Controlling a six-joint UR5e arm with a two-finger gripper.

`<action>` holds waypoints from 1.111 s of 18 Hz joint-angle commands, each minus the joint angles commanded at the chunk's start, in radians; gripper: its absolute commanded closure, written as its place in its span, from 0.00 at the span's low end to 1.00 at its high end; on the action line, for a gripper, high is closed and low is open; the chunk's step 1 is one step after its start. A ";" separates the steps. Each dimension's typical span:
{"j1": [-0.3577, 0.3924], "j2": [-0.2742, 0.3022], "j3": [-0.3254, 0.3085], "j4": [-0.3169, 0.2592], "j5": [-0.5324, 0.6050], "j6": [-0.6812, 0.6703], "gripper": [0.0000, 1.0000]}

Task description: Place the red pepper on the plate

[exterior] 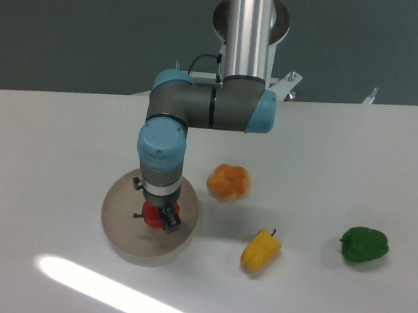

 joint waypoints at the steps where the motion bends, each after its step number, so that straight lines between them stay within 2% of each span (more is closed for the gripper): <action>1: -0.002 -0.003 -0.002 0.003 -0.002 0.006 0.58; 4: -0.003 -0.015 -0.006 0.043 -0.005 0.011 0.58; 20: -0.006 -0.022 -0.017 0.044 -0.005 0.002 0.57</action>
